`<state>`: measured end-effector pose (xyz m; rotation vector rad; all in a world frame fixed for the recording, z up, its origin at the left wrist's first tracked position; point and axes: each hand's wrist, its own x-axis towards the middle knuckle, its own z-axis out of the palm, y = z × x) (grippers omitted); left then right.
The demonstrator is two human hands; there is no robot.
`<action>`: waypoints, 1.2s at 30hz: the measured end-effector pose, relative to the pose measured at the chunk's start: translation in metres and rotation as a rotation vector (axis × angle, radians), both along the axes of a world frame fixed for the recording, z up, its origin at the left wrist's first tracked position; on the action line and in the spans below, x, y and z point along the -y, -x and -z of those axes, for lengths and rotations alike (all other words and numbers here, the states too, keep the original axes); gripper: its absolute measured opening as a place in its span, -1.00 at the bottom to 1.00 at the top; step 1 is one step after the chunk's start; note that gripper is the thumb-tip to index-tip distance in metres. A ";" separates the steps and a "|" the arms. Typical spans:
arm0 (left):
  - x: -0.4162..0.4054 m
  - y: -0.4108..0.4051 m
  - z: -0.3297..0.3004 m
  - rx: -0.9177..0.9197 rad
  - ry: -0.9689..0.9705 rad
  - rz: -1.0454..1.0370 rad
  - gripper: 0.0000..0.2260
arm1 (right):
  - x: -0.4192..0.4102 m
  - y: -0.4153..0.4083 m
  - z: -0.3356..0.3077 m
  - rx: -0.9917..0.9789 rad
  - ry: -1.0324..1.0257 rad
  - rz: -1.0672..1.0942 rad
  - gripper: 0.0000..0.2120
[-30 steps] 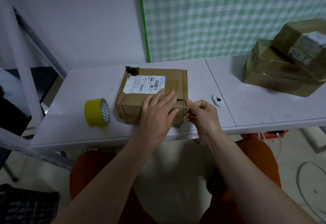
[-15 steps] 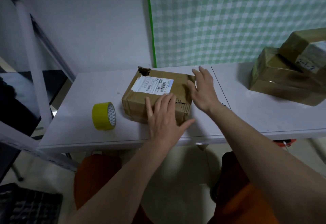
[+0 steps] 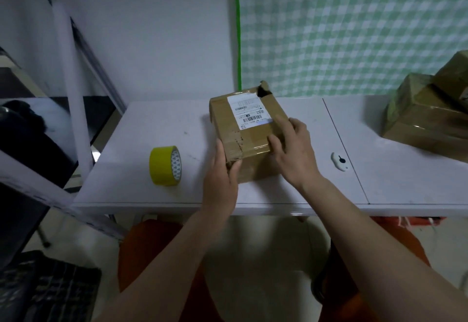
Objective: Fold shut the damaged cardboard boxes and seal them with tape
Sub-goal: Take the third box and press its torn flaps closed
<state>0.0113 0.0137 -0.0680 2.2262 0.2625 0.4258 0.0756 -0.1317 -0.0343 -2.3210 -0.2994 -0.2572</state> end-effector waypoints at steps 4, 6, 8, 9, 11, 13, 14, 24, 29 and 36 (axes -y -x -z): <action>0.007 0.000 -0.003 -0.054 -0.003 -0.068 -0.44 | -0.007 0.004 0.005 0.006 -0.010 0.041 -0.63; 0.010 0.000 -0.005 -0.076 -0.011 -0.071 -0.43 | -0.006 0.005 0.005 -0.006 -0.020 0.043 -0.63; 0.009 0.000 -0.006 -0.102 -0.031 -0.064 -0.42 | -0.007 0.005 0.005 -0.007 -0.026 0.046 -0.64; 0.008 0.000 -0.006 -0.112 -0.044 -0.055 -0.42 | -0.007 0.004 0.005 -0.005 -0.026 0.051 -0.64; 0.006 0.000 -0.007 -0.120 -0.061 -0.022 -0.41 | -0.009 0.005 0.005 0.005 -0.019 0.063 -0.64; 0.005 0.003 -0.007 -0.116 -0.038 0.019 -0.42 | -0.011 0.006 0.006 0.013 -0.009 0.076 -0.63; 0.004 0.004 -0.007 -0.107 -0.002 0.029 -0.45 | -0.012 0.007 0.006 0.015 0.003 0.085 -0.62; 0.027 -0.004 -0.007 -0.023 0.498 -0.173 -0.59 | -0.022 0.010 0.010 0.002 0.027 0.142 -0.47; 0.029 -0.006 -0.010 -0.030 0.566 -0.184 -0.58 | -0.023 0.010 0.011 0.005 0.011 0.144 -0.46; 0.033 -0.013 -0.015 -0.063 0.689 -0.264 -0.57 | -0.023 0.008 0.012 0.019 0.016 0.155 -0.47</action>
